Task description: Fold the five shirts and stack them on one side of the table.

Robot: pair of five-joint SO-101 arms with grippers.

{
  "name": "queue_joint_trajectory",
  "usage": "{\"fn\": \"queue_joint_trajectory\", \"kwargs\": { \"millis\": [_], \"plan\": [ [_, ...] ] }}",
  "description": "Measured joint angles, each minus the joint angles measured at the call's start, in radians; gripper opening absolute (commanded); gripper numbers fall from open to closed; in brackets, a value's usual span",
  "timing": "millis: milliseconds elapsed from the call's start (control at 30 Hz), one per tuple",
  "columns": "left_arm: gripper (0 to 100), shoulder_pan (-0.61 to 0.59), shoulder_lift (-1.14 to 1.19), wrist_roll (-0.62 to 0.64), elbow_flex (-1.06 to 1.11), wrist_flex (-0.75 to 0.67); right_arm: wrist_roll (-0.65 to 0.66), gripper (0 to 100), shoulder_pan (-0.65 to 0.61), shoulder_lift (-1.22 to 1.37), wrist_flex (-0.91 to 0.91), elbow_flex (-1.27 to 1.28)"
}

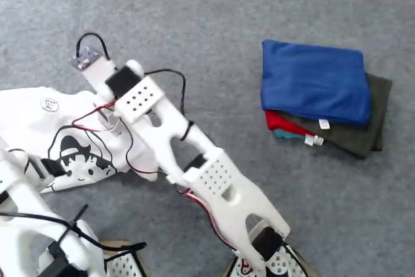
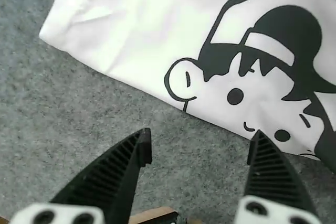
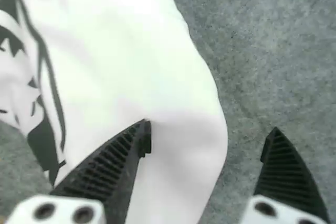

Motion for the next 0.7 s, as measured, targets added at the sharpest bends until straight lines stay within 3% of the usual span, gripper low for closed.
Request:
{"fn": "queue_joint_trajectory", "kwargs": {
  "millis": [100, 167, 267, 433, 700],
  "plan": [
    [30, 0.000, 0.025, 0.000, 0.000, -0.002, 0.000, 0.8, 0.003, 0.064, 0.002, -0.044],
    [30, 0.000, 0.031, 0.000, 0.000, -0.002, 0.000, 6.0, 0.015, 0.066, 0.002, -0.066],
    [30, 0.000, 0.032, -0.002, 0.000, -0.025, 0.000, 0.9, 0.049, 0.066, 0.006, -0.071],
    [30, 0.000, 0.032, -0.002, 0.000, -0.035, 0.000, 1.4, 0.155, -0.008, 0.008, -0.026],
    [30, 0.000, 0.032, -0.002, -0.017, -0.054, 0.002, 1.5, 0.296, -0.301, 0.008, 0.420]
  ]
}}
